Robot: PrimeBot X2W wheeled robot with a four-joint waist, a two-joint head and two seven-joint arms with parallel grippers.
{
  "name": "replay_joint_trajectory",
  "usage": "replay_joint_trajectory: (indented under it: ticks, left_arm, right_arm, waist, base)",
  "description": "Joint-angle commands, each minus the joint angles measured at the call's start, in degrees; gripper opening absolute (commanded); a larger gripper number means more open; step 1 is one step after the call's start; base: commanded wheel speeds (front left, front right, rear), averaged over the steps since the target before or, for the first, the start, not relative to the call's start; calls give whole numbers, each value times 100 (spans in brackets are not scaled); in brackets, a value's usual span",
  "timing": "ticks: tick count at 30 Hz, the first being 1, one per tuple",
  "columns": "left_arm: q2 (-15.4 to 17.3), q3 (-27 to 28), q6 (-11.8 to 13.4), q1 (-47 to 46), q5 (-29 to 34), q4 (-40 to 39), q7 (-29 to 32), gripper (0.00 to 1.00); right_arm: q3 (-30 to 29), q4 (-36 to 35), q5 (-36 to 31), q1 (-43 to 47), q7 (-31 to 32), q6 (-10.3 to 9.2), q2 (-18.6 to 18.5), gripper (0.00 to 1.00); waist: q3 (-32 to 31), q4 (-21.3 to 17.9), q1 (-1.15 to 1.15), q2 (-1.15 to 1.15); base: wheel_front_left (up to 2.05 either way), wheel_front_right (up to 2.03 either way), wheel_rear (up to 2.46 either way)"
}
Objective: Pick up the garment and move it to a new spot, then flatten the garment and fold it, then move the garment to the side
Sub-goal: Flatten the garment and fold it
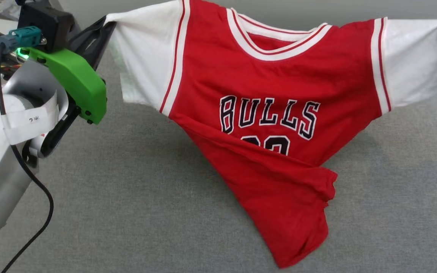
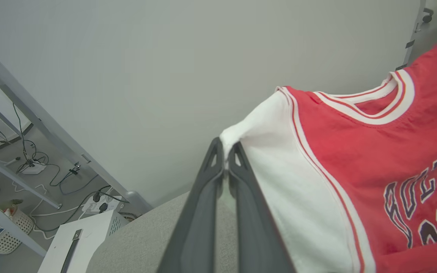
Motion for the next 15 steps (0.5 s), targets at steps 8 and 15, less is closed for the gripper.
replay_joint_trajectory:
  ticks: [8, 15]
  left_arm:
    - [-173, 162, 16, -919, 153, -185, -12, 0]
    - [-662, 225, -188, -2150, 280, 298, 13, 0]
  right_arm:
    - [-737, -463, -596, -575, 128, -4, 173, 0]
    - [-1126, -421, -1170, -1536, 500, -4, 503, 0]
  waist:
    - [-255, -151, 0, 0]
    - [476, -186, 0, 0]
  base:
    - [0, 0, 0]
    - [0, 0, 0]
